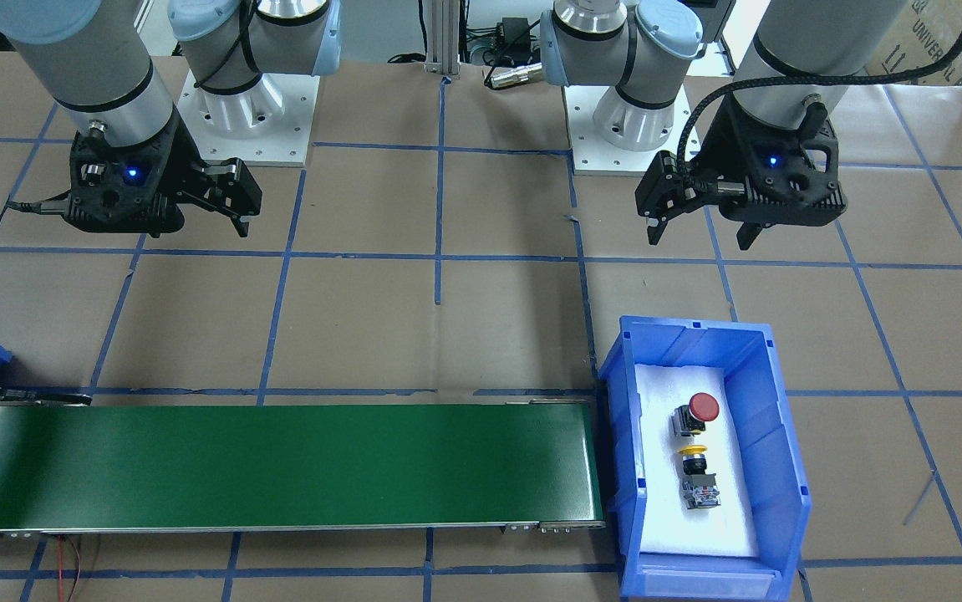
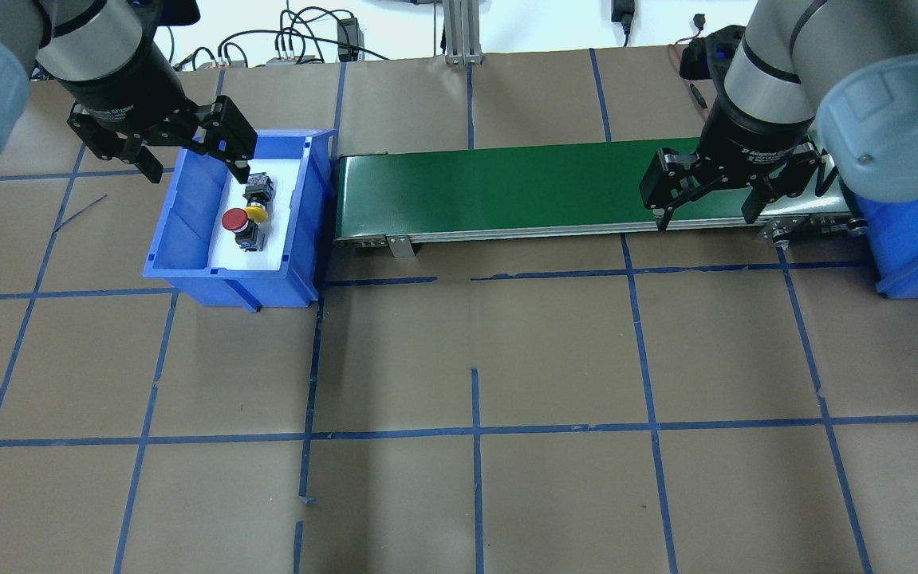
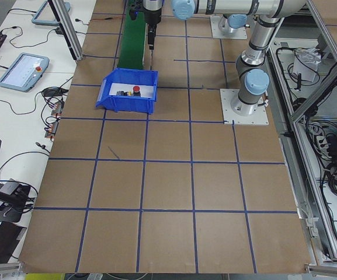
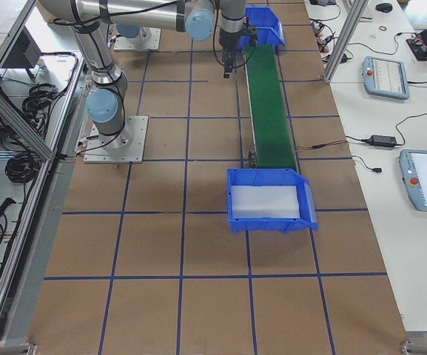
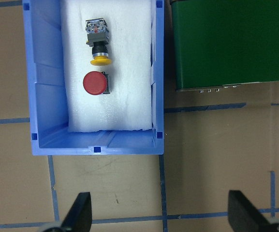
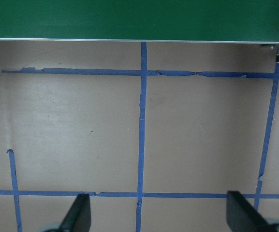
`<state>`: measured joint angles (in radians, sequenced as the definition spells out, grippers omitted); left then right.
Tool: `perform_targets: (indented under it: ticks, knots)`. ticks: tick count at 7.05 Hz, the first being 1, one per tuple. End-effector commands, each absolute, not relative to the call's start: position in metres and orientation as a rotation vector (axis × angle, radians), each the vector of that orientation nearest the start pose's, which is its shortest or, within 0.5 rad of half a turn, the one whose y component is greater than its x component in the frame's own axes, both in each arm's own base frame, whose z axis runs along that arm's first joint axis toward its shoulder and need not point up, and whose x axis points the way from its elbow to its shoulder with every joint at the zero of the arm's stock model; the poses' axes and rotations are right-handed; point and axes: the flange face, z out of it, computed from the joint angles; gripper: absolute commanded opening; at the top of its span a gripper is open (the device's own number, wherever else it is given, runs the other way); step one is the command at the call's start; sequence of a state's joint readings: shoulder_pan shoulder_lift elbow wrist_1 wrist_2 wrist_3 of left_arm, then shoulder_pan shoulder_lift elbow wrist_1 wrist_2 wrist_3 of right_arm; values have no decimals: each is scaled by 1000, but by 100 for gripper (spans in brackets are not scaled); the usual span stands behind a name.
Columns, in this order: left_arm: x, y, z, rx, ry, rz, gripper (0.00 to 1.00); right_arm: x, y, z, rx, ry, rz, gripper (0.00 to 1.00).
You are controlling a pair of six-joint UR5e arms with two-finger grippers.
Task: Transport two buttons from left to right
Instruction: 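Lower the left gripper over the red push button in the blue bin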
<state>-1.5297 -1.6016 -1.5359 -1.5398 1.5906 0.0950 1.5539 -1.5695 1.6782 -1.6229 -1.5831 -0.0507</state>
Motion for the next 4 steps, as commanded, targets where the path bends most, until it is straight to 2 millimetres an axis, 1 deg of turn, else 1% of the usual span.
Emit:
perform_targets:
  ticks: [1,2,3,4]
  knots:
    - [-109,-513,492,71,3108,-47,100,124,-487,440,-54,3150,90,100]
    - [-109,-512,492,69,3108,-38,100,124,-487,440,-54,3150,90,100]
    - [-112,-509,488,46,3117,23,100,124,-487,440,-54,3150,90,100]
    - [-112,-512,490,10,3117,16,100,124,-487,440,-54,3150,90,100]
